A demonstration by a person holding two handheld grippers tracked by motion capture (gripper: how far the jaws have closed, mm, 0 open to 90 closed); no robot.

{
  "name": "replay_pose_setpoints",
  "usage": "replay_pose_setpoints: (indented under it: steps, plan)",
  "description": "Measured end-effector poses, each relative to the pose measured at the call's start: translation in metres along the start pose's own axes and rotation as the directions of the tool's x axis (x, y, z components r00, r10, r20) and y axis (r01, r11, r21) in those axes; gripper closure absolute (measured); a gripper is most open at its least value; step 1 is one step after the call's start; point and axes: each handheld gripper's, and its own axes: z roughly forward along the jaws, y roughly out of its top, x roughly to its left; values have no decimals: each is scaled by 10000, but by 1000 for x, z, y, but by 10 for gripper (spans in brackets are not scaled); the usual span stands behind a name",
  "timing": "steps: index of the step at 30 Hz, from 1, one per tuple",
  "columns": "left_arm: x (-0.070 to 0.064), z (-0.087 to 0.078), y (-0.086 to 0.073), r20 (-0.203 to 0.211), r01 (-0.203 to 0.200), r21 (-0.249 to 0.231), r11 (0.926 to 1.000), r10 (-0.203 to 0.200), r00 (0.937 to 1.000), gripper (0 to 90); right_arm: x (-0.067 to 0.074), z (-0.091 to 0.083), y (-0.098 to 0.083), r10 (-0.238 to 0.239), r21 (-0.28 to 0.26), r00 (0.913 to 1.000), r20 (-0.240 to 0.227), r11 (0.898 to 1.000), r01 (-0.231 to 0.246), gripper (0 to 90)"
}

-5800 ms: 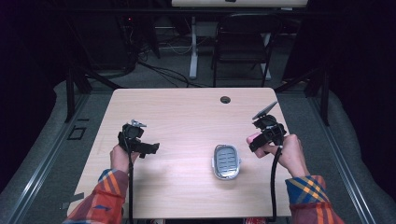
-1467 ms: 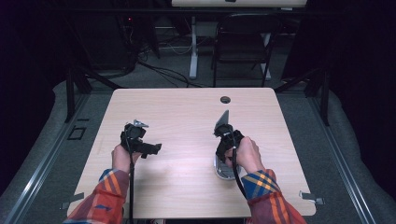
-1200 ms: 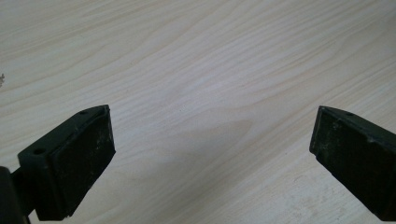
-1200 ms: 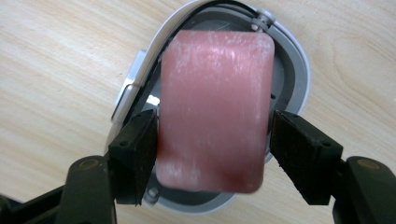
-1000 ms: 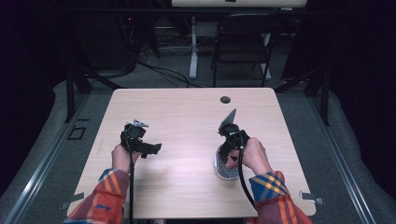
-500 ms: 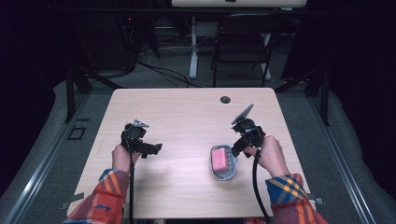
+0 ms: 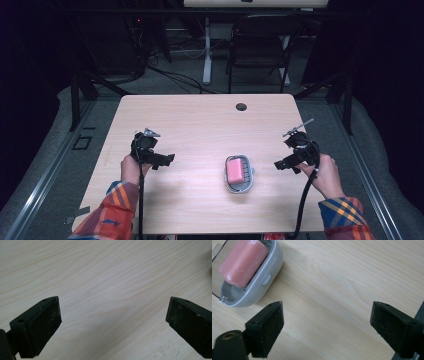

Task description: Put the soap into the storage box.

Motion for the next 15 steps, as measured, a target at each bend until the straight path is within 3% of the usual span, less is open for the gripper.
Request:
replay_pose_setpoints:
  steps: [4, 8, 11, 13, 15]
  plan:
    - [0, 2, 0, 67, -147, 189, 9997, 146, 9999, 0, -16, 2, -20, 128, -835, 9997, -216, 9964, -146, 29]
    - [-1, 4, -1, 198, -259, 297, 9992, 253, 9995, 0, -23, 5, -37, -143, -997, 9999, 78, 9949, 150, 0]
    - [-1, 4, -1, 331, -258, 269, 9993, 249, 9991, 0, -27, 11, -56, -23, -1500, 9999, 131, 9887, 42, 0]
    - [-2, 5, -1, 348, -297, 272, 9992, 288, 9990, 0, -29, 17, -64, 70, -1424, 9998, 176, 9898, -44, 0]
    - [-3, 5, -1, 395, -325, 270, 9991, 315, 9987, 0, -30, 23, -69, -102, -962, 9996, 253, 9953, 126, 0]
